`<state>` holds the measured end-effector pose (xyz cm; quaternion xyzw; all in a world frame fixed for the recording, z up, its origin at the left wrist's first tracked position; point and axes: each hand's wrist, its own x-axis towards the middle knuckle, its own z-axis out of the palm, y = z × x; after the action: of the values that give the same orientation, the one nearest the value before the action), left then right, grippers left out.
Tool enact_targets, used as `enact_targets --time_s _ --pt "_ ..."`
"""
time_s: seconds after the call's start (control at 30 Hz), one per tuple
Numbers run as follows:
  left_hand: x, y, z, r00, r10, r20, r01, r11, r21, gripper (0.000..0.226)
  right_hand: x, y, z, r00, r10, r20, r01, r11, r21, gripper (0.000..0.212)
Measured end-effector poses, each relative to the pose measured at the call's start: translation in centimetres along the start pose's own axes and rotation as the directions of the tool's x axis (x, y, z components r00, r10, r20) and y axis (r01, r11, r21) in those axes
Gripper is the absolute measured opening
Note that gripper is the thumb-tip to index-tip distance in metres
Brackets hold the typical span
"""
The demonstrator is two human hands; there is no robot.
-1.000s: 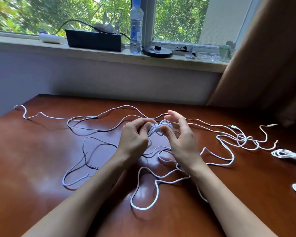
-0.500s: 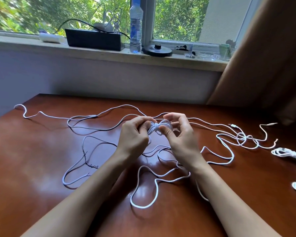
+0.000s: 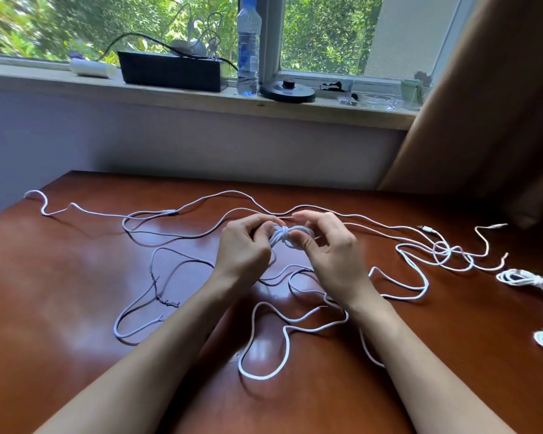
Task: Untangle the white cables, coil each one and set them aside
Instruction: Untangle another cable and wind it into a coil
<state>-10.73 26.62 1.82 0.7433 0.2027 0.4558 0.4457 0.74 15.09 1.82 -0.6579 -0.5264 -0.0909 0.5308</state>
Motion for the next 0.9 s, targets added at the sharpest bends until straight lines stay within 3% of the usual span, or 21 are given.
enact_targets --time_s 0.1,0.3,0.5,0.6,0.8,0.9 --pt "0.0 -0.2 0.1 1.0 -0.016 -0.003 0.016 1.0 0.009 0.027 0.0 0.3 -0.2 0.997 -0.05 0.056 0.051 0.998 -0.025 0.02" --pt "0.2 -0.5 -0.1 1.0 -0.026 -0.014 0.026 1.0 -0.005 0.024 0.2 0.4 -0.5 0.979 -0.071 0.191 0.075 0.997 -0.012 0.044" --pt "0.2 -0.4 0.0 1.0 -0.003 0.027 0.003 1.0 0.019 0.027 0.3 0.4 -0.7 0.993 -0.081 0.09 0.088 0.994 -0.069 0.04" --pt "0.0 -0.4 -0.1 0.999 0.023 0.038 -0.024 0.999 0.041 0.026 0.2 0.2 -0.6 0.997 -0.056 0.049 0.06 0.995 -0.086 0.028" --pt "-0.2 -0.4 0.2 0.997 0.049 0.065 -0.052 0.998 0.046 0.025 0.3 0.8 -0.6 0.996 -0.001 0.089 0.016 0.987 -0.161 0.012" --pt "0.0 -0.6 0.2 0.997 0.041 0.063 -0.043 0.998 0.039 0.024 0.4 1.0 -1.1 0.994 0.017 0.112 0.009 0.974 -0.225 0.017"
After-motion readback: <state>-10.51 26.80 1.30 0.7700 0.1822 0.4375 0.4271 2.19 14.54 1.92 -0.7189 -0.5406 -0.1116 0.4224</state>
